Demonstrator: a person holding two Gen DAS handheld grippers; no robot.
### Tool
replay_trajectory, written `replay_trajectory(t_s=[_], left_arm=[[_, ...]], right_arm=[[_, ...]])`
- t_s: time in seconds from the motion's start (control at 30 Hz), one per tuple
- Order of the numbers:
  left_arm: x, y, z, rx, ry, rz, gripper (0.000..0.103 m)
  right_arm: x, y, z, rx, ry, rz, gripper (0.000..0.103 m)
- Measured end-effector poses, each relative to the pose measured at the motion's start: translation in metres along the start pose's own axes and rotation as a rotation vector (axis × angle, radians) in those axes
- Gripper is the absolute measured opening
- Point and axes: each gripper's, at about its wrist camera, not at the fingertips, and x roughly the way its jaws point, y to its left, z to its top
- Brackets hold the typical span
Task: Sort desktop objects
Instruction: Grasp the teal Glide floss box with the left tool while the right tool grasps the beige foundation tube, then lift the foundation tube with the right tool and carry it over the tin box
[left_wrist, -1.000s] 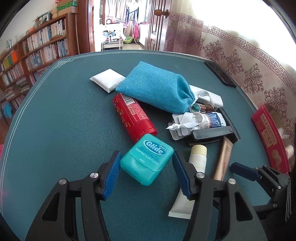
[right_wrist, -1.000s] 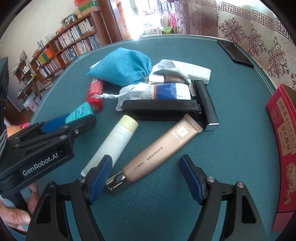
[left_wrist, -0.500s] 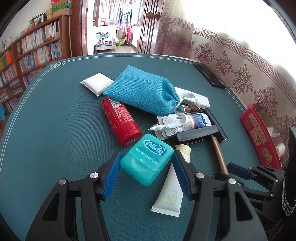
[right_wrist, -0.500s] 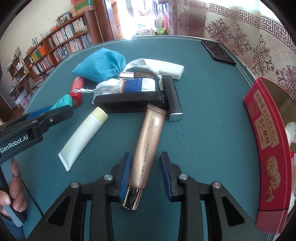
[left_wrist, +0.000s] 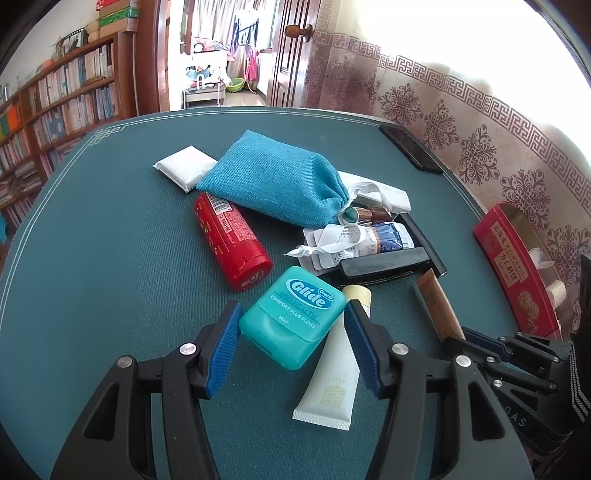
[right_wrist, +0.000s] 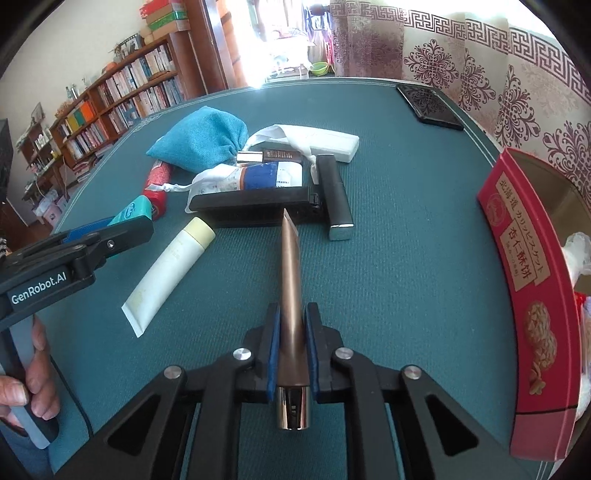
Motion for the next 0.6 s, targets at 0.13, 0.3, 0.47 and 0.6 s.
replay_trajectory(t_s=[0.13, 0.3, 0.47, 0.6], left_arm=[[0.0, -0.005, 0.0, 0.008, 0.005, -0.016, 0.06], [-0.004, -0.011, 0.0, -0.002, 0.008, -0.065, 0.06], [-0.012, -0.023, 0.001, 0.008, -0.001, -0.095, 0.06], [-0.019, -0.033, 0.002, 0.024, -0.017, -0.1, 0.06]], right_arm=[[-0.017, -0.011, -0.007, 0.06, -0.036, 0.059, 0.015], [-0.043, -0.021, -0.013, 0.108, -0.111, 0.069, 0.013], [-0.073, -0.037, -0.012, 0.155, -0.202, 0.061, 0.011], [-0.092, -0.05, -0.012, 0.17, -0.243, 0.046, 0.011]])
